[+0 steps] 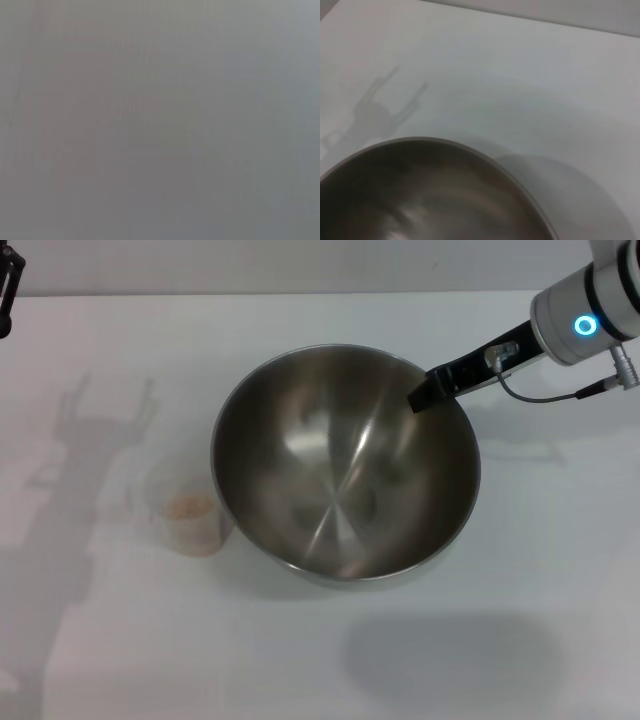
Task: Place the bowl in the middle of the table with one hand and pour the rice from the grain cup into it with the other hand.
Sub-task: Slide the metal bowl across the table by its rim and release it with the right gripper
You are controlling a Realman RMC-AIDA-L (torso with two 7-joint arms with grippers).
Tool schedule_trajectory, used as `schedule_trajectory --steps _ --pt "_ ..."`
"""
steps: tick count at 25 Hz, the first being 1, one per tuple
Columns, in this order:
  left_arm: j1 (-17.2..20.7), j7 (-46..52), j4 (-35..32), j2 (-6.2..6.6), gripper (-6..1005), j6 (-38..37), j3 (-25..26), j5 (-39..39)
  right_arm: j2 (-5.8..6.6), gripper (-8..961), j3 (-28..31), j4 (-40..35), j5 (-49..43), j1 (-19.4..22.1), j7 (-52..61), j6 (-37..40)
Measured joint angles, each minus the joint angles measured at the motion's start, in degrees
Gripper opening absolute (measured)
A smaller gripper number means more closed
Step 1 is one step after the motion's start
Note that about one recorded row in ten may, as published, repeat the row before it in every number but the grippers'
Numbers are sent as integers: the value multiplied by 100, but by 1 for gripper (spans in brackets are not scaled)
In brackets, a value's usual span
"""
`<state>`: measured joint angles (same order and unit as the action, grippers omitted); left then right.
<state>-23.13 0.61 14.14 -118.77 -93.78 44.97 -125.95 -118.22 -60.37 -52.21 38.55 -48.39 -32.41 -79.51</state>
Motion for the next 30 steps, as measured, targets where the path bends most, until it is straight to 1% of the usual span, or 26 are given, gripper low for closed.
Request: schedule_trajectory --steps 4,7,12,19,24,30 --pt "28 0 -13 2 818 -126 -6 0 -1 32 -5 265 6 -160 3 87" --pt "45 0 -32 3 817 -224 -6 0 -22 33 -34 315 6 -203 7 119" --pt "61 0 -31 3 817 -290 -6 -4 -43 33 -57 330 -38 -233 84 129" --pt "109 0 -8 4 817 -389 -71 -9 -34 34 -71 501 -105 -268 112 138" --pt "116 0 -23 3 816 -464 -100 -9 -46 34 -71 518 -324 -300 178 138" --pt "135 0 -22 4 816 -502 -132 -9 -45 35 -71 519 -349 -303 182 138"
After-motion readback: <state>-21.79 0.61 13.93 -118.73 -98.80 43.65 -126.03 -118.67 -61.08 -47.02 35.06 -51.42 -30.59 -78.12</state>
